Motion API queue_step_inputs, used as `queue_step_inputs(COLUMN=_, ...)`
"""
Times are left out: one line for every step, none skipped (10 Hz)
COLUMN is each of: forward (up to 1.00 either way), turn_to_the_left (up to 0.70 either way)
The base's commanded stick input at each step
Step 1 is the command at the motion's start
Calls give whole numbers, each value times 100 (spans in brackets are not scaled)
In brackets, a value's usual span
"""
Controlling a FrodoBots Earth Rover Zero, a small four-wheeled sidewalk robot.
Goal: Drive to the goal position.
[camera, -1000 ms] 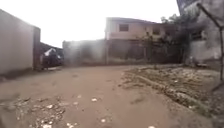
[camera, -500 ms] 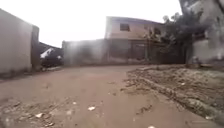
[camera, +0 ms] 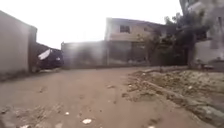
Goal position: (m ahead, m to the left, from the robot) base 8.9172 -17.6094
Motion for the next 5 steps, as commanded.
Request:
queue_step_inputs(forward=50, turn_to_the_left=1)
queue_step_inputs(forward=50, turn_to_the_left=1)
queue_step_inputs(forward=50, turn_to_the_left=1)
queue_step_inputs(forward=50, turn_to_the_left=1)
queue_step_inputs(forward=50, turn_to_the_left=1)
